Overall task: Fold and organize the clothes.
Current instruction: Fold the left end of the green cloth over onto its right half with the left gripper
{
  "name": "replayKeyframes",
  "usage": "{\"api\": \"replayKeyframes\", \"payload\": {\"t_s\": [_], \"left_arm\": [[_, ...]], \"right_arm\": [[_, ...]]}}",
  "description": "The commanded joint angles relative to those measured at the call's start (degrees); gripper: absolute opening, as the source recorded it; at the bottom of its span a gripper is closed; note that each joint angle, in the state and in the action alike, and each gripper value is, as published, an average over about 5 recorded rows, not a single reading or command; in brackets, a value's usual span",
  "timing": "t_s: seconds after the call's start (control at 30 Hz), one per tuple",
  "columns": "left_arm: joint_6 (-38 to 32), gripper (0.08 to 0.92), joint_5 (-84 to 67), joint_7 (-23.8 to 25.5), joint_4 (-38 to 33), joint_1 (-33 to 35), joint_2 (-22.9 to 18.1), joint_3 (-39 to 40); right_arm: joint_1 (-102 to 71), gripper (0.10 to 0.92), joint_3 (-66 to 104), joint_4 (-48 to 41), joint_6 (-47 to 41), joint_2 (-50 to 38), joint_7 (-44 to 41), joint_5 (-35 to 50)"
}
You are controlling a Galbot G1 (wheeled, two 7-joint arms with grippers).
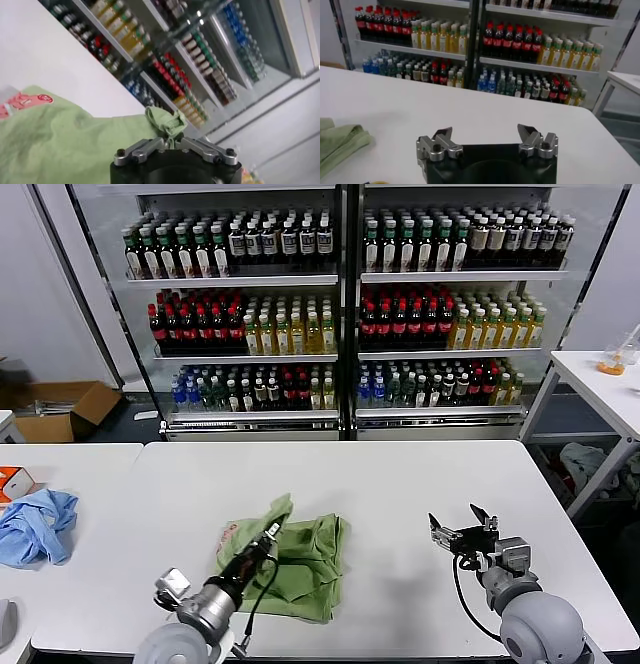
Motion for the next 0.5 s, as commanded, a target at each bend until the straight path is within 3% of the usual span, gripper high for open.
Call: {"api": "replayKeyframes", "payload": {"t_s": [0.03, 0.5], "left_arm": [[2.1, 0.151, 7.6, 1.7, 1.9, -1.4, -0.8, 5.0], [1.1, 0.554, 4.2, 2.3, -6.1, 3.6, -0.6, -2.3]], "right_arm": [[0.1, 0.823, 0.0, -0.2, 0.0, 0.2, 0.0, 0.0], [-0.1, 0.823, 0.2, -0.2, 0.0, 0.9, 0.1, -0.2]]}}
